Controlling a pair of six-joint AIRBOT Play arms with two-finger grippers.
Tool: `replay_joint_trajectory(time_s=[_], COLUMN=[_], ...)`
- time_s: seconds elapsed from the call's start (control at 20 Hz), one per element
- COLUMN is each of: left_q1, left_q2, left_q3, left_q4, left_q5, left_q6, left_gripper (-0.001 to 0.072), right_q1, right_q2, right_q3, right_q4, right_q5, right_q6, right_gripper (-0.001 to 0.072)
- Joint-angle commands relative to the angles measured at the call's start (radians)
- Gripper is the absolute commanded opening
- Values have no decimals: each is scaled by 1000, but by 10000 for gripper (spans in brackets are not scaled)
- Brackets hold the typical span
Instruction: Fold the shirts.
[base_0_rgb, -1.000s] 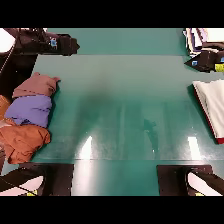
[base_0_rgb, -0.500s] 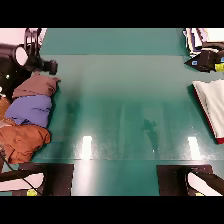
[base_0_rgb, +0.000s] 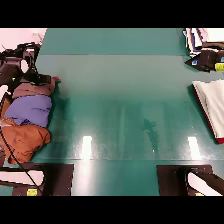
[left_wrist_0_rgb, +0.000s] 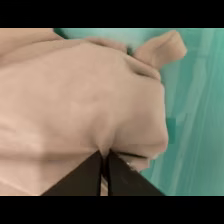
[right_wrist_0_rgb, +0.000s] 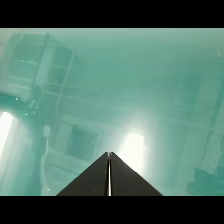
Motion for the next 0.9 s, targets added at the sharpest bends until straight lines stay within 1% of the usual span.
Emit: replay_joint_trajectory(time_s=[0.0, 0.1, 0.2, 0.35, 0.45, 0.65, 0.75, 0.85], left_q1=[3, -12, -48, -158, -261, -501, -634, -765], left_q2=[59, 162, 276, 420, 467, 452, 404, 333], left_q3=[73, 153, 250, 379, 438, 463, 463, 463], left_q4=[-2, -6, -6, -6, -6, -6, -13, -38], left_q5=[-14, 0, -5, -47, -90, -183, -235, -249], left_q6=[2, 3, 31, 75, 92, 99, 98, 99], left_gripper=[22, 22, 21, 20, 20, 20, 20, 20], right_q1=[1, 1, 1, 1, 1, 1, 1, 1], right_q2=[1, 3, 3, 3, 3, 3, 3, 3], right_q3=[2, 6, 46, 153, 227, 348, 391, 429], right_q4=[9, 10, 10, 6, 5, 4, 4, -3], right_q5=[-8, -37, -53, -77, -86, -71, -62, -48], right_q6=[5, 5, 5, 4, 4, 4, 3, 3], right_gripper=[16, 16, 16, 15, 15, 16, 16, 16])
